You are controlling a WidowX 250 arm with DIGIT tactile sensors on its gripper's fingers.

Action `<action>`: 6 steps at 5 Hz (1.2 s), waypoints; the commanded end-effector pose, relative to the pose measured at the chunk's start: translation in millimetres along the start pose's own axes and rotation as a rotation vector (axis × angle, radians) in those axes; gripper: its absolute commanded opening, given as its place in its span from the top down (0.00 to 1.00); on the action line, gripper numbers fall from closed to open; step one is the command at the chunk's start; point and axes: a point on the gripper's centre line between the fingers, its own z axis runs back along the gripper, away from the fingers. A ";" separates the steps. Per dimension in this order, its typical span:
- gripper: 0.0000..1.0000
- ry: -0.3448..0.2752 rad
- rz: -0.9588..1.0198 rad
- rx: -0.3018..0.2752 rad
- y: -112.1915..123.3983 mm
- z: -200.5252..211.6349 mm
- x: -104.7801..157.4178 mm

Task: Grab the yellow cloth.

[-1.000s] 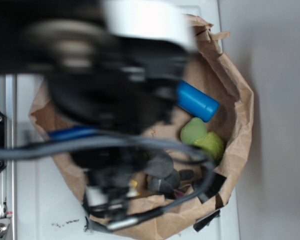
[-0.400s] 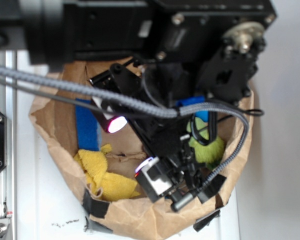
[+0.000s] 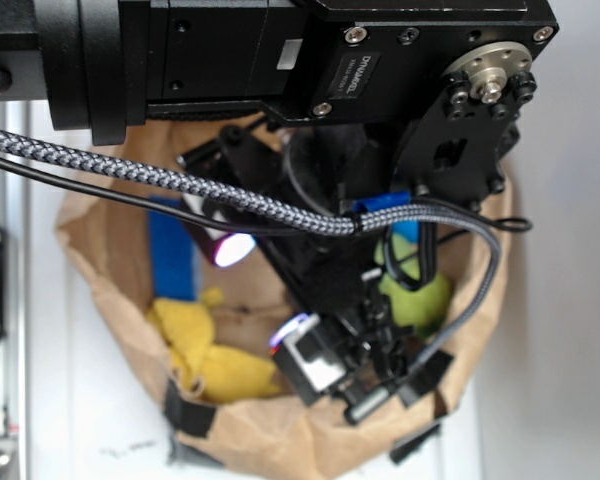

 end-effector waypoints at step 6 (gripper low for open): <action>0.00 -0.108 -0.056 -0.052 14.3 -71.7 -6.8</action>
